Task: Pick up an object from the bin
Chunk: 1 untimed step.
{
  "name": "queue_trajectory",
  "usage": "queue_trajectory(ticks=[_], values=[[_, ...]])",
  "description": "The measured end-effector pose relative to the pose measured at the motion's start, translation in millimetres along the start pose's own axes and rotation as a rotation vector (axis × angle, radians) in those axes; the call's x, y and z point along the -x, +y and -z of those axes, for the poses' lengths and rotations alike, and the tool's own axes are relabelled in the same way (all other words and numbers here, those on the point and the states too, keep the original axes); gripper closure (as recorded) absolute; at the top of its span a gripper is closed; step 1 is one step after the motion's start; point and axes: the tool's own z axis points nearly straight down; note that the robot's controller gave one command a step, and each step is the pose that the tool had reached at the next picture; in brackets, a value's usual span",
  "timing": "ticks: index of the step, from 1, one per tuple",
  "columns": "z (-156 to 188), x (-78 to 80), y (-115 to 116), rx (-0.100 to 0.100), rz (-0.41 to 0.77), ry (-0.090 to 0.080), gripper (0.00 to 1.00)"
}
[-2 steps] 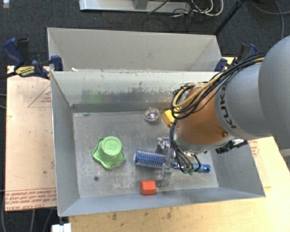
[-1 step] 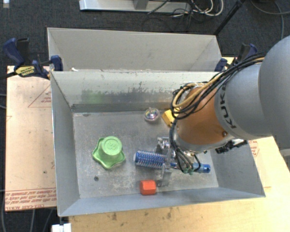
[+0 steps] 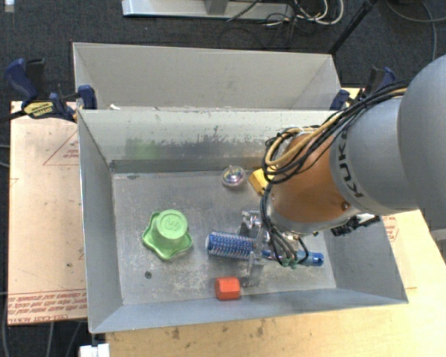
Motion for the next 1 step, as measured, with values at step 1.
queue_trajectory(ticks=[1], values=[[0.2,0.7,0.4,0.001,0.0,-0.001,1.0]])
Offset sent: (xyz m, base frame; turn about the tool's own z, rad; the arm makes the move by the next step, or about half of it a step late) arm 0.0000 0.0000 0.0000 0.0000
